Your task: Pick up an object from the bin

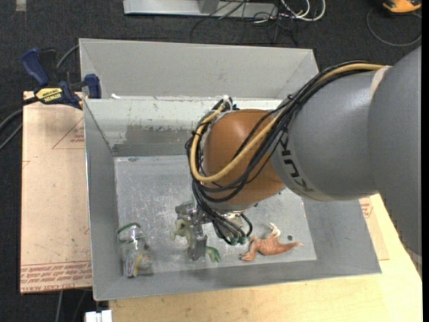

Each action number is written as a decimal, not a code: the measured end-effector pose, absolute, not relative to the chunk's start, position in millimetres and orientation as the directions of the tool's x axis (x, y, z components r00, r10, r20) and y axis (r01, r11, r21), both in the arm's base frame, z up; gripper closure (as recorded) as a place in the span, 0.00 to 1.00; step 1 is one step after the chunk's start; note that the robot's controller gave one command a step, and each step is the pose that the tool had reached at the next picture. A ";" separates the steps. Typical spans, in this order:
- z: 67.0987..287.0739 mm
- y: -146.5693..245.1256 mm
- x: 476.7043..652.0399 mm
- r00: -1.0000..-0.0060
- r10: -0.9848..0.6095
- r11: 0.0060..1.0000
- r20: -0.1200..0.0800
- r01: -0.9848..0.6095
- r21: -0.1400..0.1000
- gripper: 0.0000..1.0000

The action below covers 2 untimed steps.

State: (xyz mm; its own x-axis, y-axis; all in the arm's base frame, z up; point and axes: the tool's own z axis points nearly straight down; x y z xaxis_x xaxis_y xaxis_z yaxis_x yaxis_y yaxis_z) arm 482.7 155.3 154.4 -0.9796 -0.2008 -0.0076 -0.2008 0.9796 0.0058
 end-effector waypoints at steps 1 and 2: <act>161.2 155.4 482.6 -0.980 -0.201 0.980 -0.007 -0.201 0.006 1.00; 169.7 155.5 482.4 -0.980 -0.201 0.980 -0.006 -0.201 0.006 1.00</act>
Offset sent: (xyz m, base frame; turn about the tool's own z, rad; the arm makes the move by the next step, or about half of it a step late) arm 0.0000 0.0000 0.0376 0.0000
